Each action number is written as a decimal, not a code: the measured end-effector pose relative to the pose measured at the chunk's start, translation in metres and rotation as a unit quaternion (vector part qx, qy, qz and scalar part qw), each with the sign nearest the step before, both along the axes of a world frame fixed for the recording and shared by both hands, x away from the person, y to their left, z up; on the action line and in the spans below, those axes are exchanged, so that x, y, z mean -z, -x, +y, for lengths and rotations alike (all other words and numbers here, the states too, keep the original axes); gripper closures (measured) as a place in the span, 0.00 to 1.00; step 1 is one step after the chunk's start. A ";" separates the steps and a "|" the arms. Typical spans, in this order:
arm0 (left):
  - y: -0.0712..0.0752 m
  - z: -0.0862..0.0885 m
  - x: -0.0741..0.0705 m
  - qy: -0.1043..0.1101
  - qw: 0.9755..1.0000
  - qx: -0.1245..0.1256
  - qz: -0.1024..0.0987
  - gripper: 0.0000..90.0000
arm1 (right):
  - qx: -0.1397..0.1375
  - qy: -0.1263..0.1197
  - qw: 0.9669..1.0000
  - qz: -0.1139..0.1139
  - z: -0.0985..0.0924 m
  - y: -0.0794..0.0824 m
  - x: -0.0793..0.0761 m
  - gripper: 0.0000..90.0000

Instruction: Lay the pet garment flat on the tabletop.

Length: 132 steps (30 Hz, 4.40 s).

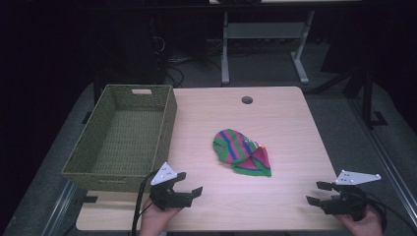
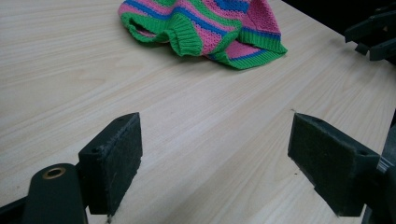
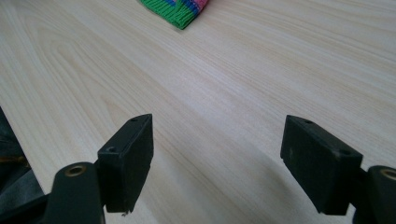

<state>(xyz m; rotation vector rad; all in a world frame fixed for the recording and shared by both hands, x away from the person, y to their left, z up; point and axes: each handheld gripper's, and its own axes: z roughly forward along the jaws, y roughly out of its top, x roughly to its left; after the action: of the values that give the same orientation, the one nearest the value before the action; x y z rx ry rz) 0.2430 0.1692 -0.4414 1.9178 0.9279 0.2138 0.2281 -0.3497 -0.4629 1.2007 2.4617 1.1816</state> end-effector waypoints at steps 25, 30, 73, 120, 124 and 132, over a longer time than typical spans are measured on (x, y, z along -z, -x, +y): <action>0.000 -0.005 0.001 -0.004 1.000 0.011 -0.007 0.19 | -0.024 0.001 1.000 -0.002 0.027 -0.026 -0.014 0.24; 0.000 -0.003 0.000 -0.007 1.000 0.008 -0.009 0.19 | -0.033 -0.001 0.999 -0.007 0.035 -0.032 -0.026 0.23; -0.001 -0.009 0.001 -0.015 1.000 0.021 -0.013 0.19 | -0.111 0.004 0.994 0.009 0.098 -0.131 -0.098 0.21; -0.006 -0.009 0.002 -0.016 0.999 0.019 -0.021 0.19 | -0.169 0.102 0.978 0.075 0.190 -0.201 -0.080 0.26; -0.005 -0.009 0.002 -0.009 1.000 0.017 -0.020 0.19 | -0.161 0.100 0.978 0.083 0.192 -0.207 -0.073 0.27; -0.005 -0.010 0.002 -0.011 1.000 0.016 -0.021 0.19 | -0.156 0.126 0.975 0.092 0.201 -0.213 -0.058 0.32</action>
<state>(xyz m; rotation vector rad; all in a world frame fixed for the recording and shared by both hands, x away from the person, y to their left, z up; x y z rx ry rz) 0.2481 0.1597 -0.4430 1.9395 0.8705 0.2453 0.4410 -0.1487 -0.4047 0.9159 2.9142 0.8103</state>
